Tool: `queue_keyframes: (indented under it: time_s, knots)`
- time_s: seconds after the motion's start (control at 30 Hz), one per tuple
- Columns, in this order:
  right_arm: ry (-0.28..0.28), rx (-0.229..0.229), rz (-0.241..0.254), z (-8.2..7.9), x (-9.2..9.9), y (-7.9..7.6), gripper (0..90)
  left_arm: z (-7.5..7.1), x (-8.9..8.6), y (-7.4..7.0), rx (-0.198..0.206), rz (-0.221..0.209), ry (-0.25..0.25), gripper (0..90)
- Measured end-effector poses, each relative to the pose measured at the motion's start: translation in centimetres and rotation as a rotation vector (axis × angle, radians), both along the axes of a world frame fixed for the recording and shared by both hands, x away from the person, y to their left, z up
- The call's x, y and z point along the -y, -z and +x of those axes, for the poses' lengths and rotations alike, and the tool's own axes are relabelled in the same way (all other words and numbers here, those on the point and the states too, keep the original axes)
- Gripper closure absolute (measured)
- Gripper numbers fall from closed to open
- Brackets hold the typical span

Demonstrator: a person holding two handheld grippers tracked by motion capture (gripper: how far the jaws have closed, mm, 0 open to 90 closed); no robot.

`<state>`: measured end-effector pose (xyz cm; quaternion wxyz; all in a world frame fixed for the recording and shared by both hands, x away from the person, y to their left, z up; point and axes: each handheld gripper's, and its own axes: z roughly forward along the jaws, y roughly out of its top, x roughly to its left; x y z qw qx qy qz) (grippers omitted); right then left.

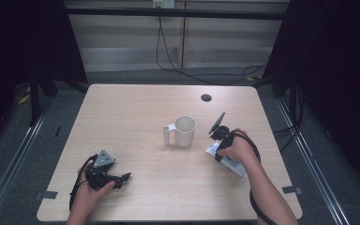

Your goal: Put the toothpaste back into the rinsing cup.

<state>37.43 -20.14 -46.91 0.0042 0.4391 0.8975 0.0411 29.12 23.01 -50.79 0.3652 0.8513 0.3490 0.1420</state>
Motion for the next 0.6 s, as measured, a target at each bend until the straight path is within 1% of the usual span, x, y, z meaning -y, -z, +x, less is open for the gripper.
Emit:
queue_keyframes:
  time_s: [0.07, 0.1, 0.13, 0.27, 0.47, 0.5, 0.6]
  knots:
    - [0.01, 0.01, 0.023, -0.2, 0.3, -0.3, 61.5, 0.0, 0.0, 0.0, 0.001, -0.006, -0.005, 15.6]
    - [0.017, 0.016, 0.039, -0.2, 0.6, -0.5, 65.2, 0.0, 0.0, 0.0, 0.0, -0.002, -0.002, 15.6]
    - [0.032, 0.025, 0.06, -0.4, 0.9, -0.6, 67.0, 0.0, 0.0, 0.0, 0.0, 0.0, 0.0, 15.7]
    - [0.05, 0.056, 0.111, -0.9, 1.6, -0.7, 68.5, 0.0, 0.0, 0.0, 0.001, 0.0, -0.001, 15.8]
    - [0.048, 0.086, 0.148, -1.3, 1.8, -1.0, 68.8, 0.0, 0.0, 0.0, 0.0, 0.001, -0.001, 15.9]
    - [0.046, 0.085, 0.154, -1.3, 1.8, -1.1, 68.8, 0.0, 0.0, 0.0, 0.0, 0.0, -0.001, 16.0]
    - [0.033, 0.101, 0.153, -1.5, 1.6, -1.6, 68.6, 0.0, 0.0, 0.0, 0.0, 0.0, -0.002, 16.0]
